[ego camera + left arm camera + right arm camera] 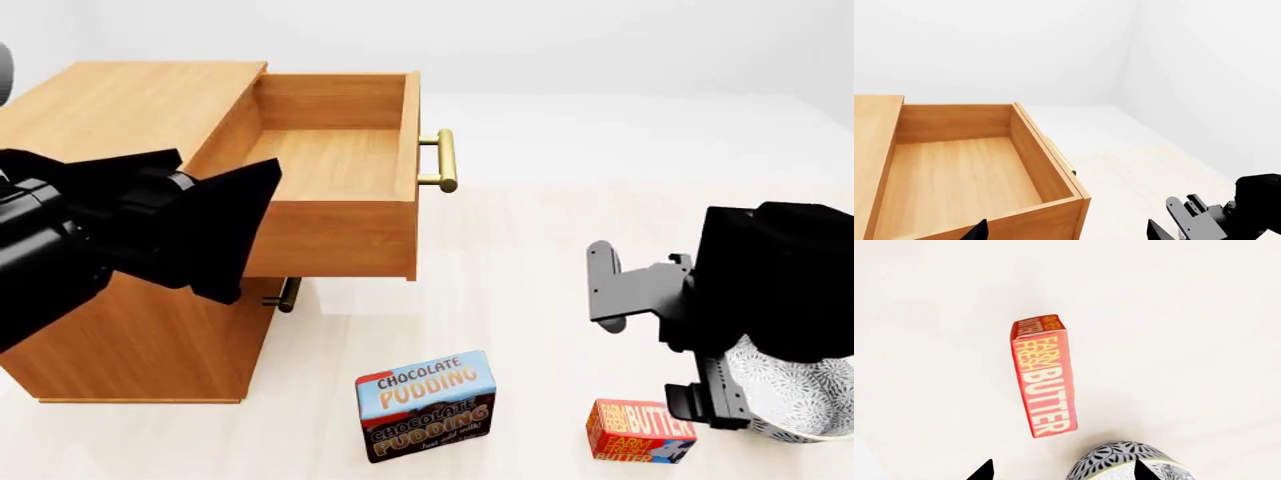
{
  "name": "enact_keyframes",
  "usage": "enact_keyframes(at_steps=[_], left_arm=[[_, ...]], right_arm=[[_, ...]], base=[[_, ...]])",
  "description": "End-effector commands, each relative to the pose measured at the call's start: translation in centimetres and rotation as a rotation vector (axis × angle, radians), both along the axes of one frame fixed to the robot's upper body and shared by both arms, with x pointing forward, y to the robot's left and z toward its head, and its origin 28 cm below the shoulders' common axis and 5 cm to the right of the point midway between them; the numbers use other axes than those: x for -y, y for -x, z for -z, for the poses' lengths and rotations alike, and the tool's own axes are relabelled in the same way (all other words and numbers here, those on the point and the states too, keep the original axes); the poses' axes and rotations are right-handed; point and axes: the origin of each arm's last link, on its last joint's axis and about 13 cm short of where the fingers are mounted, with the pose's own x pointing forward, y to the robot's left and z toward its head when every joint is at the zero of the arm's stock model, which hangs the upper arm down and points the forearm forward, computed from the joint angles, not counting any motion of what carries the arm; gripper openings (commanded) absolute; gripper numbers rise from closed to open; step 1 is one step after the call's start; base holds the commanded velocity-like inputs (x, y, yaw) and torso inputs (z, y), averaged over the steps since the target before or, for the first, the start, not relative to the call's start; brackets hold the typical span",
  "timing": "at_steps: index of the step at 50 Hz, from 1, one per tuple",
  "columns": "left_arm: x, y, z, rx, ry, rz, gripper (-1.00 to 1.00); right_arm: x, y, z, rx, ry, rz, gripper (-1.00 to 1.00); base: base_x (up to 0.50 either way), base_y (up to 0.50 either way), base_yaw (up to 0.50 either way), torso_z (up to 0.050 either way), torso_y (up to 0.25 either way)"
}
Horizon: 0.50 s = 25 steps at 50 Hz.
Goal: Put the butter at the back in the top drawer of the cabinet and close it.
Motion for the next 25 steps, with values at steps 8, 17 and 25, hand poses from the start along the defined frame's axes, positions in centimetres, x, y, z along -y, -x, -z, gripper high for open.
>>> enact_keyframes(at_steps=[8,17,25], left_arm=[[-0.1,0.0,0.1,-0.005,0.002,-0.002,1.0],[-0.1,0.1,0.0,0.0,0.003,-0.006,1.0],[-0.1,-0.1,0.1,-0.003,0.003,-0.007,1.0]], right_arm=[[-0.1,-0.7,2.0,-0.035,0.036,-0.017,1.0],[-0.1,-1.2,3.1,-0.053,0.053,-0.016,1.0],[0.0,-1.5,4.0,-0.067,0.064,-0.012,1.0]], base=[[0.0,0.0,0.0,0.0,0.0],[0.0,0.0,0.0,0.0,0.0],[0.0,0.0,0.0,0.0,0.0]])
